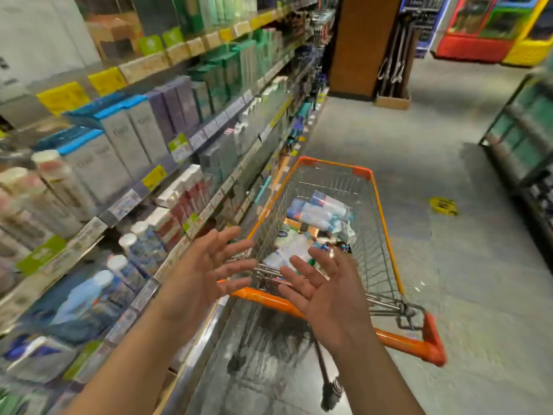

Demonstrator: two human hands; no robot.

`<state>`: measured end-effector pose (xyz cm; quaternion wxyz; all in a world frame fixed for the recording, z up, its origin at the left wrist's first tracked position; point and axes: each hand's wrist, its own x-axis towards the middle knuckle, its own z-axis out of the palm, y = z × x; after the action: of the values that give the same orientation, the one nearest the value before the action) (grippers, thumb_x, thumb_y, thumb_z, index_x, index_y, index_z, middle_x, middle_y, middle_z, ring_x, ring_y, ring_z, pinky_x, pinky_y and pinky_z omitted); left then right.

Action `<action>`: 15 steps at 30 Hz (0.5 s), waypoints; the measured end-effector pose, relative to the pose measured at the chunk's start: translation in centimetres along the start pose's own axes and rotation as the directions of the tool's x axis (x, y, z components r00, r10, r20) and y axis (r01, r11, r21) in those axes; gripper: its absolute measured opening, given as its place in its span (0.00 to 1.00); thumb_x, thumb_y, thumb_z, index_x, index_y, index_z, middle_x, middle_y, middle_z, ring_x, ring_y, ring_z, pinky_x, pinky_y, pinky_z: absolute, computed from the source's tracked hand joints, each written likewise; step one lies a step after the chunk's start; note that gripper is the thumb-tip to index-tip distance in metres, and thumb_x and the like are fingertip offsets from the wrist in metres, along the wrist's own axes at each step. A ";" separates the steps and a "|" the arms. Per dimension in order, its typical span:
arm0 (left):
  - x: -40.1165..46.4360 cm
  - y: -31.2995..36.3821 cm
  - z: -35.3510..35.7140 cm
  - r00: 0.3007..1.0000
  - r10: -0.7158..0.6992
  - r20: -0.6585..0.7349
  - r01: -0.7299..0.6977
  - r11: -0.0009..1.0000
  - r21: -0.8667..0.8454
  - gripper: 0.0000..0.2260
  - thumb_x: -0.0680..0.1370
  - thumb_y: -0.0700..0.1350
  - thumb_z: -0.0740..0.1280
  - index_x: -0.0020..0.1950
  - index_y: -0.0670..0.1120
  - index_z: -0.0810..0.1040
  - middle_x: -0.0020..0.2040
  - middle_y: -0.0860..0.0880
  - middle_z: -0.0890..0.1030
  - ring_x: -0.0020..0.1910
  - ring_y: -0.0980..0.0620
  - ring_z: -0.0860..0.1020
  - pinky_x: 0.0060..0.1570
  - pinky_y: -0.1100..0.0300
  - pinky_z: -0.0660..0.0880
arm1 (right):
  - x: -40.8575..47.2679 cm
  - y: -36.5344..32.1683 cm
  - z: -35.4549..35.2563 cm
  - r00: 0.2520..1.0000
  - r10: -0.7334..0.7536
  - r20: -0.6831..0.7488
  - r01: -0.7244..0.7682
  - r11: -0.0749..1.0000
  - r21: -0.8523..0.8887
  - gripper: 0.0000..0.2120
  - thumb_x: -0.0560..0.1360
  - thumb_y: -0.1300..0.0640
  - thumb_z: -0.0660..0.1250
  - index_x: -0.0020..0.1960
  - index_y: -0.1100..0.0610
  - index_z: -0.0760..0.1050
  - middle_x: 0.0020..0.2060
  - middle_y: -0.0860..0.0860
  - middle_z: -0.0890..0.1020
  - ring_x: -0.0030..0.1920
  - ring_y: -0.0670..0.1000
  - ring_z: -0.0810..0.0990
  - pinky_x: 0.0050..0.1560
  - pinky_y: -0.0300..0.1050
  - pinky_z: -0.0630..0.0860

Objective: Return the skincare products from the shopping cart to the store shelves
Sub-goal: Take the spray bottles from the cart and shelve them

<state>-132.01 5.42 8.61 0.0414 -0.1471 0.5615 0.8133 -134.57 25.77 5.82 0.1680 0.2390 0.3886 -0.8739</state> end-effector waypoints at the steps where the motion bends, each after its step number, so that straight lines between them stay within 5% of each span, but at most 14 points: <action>1: 0.5 -0.2 0.4 1.000 -0.009 -0.004 0.009 1.000 0.019 0.27 0.78 0.60 0.61 0.71 0.46 0.76 0.64 0.45 0.84 0.64 0.36 0.80 0.64 0.37 0.76 | 0.3 -0.1 -0.4 1.000 0.006 -0.012 -0.006 1.000 0.011 0.19 0.83 0.42 0.62 0.62 0.56 0.78 0.54 0.62 0.86 0.54 0.64 0.86 0.51 0.59 0.81; 8: 6.2 -1.3 0.4 0.989 -0.149 -0.018 0.148 0.988 -0.046 0.26 0.78 0.60 0.60 0.69 0.46 0.77 0.62 0.44 0.84 0.61 0.37 0.82 0.64 0.38 0.75 | 3.7 -1.3 -2.0 0.994 -0.011 -0.113 0.015 0.999 0.035 0.19 0.83 0.43 0.63 0.64 0.56 0.78 0.55 0.62 0.86 0.55 0.65 0.86 0.57 0.62 0.80; 15: 13.8 -1.8 0.9 0.968 -0.245 0.055 0.251 0.960 -0.123 0.24 0.79 0.58 0.62 0.67 0.45 0.79 0.60 0.42 0.85 0.52 0.41 0.84 0.46 0.48 0.82 | 8.9 -2.5 -1.3 0.972 -0.044 -0.230 0.048 0.999 0.014 0.21 0.80 0.43 0.65 0.65 0.56 0.78 0.56 0.62 0.86 0.57 0.64 0.86 0.68 0.64 0.74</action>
<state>-144.95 5.54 3.29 0.1445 -0.2025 0.4841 0.8389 -142.82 27.41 1.70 0.0993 0.3309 0.4025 -0.8478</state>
